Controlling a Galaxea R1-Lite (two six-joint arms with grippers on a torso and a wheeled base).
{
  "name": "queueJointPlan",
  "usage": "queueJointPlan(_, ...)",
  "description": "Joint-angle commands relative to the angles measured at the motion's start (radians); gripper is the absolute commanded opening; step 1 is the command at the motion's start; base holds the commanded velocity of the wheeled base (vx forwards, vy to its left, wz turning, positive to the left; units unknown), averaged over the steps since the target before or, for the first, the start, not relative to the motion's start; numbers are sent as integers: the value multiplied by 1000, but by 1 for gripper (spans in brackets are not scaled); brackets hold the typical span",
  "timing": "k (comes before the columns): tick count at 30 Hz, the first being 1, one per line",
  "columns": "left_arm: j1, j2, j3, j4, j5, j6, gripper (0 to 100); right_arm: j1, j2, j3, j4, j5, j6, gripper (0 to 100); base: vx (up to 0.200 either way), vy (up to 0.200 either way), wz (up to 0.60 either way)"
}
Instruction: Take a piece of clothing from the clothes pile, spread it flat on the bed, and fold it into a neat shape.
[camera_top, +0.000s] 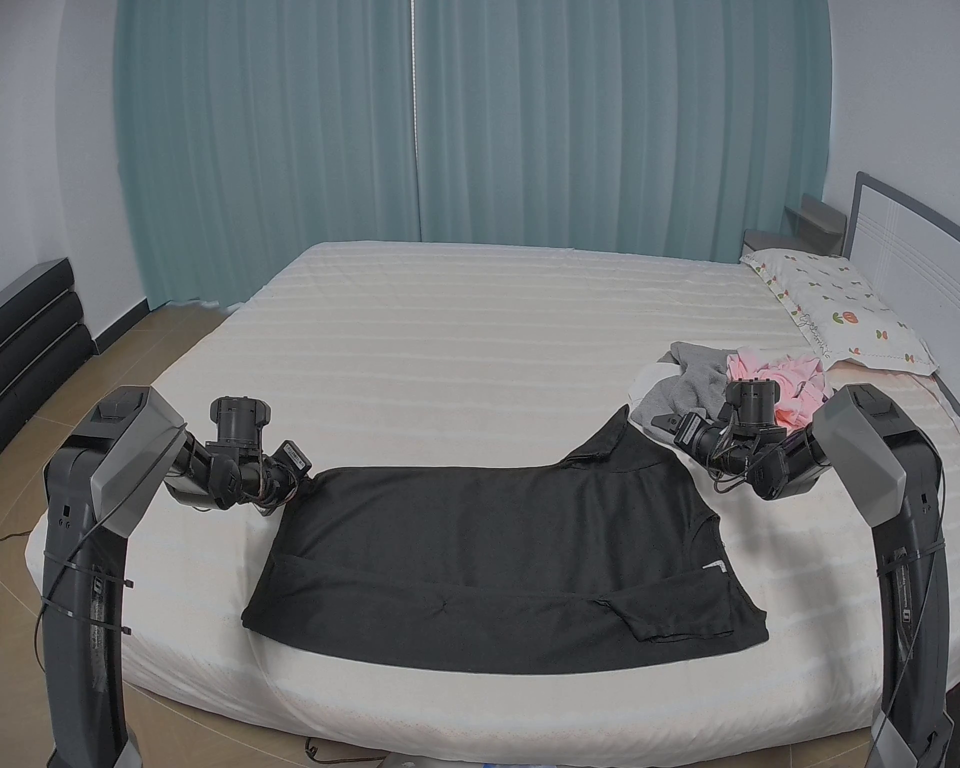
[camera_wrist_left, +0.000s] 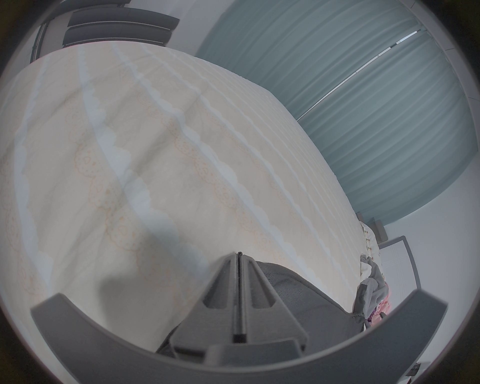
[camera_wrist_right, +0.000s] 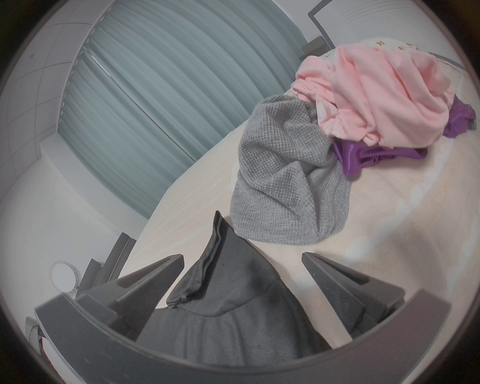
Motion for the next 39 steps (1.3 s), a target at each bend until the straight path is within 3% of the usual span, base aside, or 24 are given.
queueJointPlan(1, 0, 1, 0, 0, 0, 0, 0, 6, 16, 0, 1, -1, -2, 100, 0, 0, 0)
queueJointPlan(9, 0, 1, 0, 0, 0, 0, 0, 6, 45, -1, 16, -1, -24, 100, 0, 0, 0)
queueJointPlan(10, 0, 1, 0, 0, 0, 0, 0, 8, 47, -3, 15, -1, -24, 0, 0, 0, 0)
queueJointPlan(39, 11, -94, 41, 1, 14, -20, 0, -25, -81, 131, -74, -4, 41, 0, 0, 0, 0)
